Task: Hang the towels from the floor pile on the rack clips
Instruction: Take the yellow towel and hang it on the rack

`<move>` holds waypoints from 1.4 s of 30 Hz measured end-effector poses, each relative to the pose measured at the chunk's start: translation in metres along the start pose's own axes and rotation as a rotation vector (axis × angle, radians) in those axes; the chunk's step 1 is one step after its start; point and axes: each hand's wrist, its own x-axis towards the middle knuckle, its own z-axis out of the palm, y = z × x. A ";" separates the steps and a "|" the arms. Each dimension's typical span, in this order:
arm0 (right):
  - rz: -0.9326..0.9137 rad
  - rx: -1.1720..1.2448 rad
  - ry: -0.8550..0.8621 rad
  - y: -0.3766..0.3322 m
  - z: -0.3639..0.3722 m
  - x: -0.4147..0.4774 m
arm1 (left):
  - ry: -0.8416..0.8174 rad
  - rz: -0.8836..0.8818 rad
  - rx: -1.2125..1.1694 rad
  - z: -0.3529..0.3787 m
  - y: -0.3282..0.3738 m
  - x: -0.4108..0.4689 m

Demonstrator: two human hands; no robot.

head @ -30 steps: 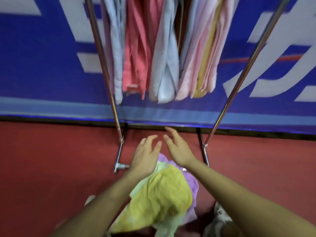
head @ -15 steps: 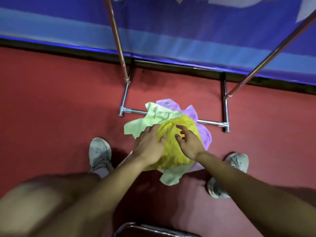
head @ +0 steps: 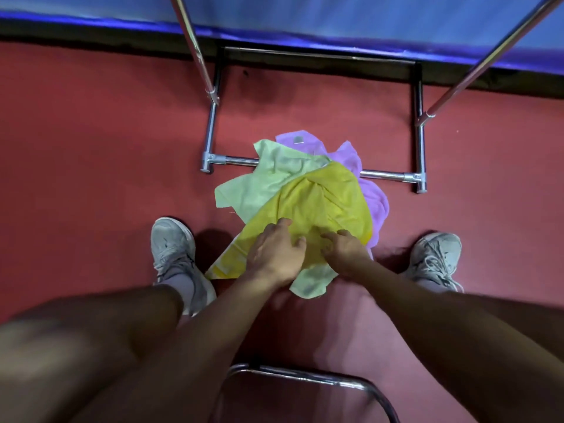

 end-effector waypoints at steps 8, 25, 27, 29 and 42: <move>0.000 -0.209 -0.173 0.020 0.029 0.015 | -0.043 0.117 -0.126 0.018 0.034 -0.015; -0.142 0.323 0.196 -0.030 -0.063 -0.043 | 0.024 0.215 -0.066 -0.009 0.044 -0.033; -0.196 0.376 0.251 -0.044 -0.083 -0.056 | 0.054 0.252 -0.056 -0.018 0.045 -0.038; -0.262 0.428 0.299 -0.054 -0.106 -0.074 | 0.077 0.284 -0.004 -0.026 0.048 -0.041; -0.472 0.809 0.469 -0.085 -0.208 -0.136 | 0.363 0.335 -0.204 -0.056 0.068 -0.031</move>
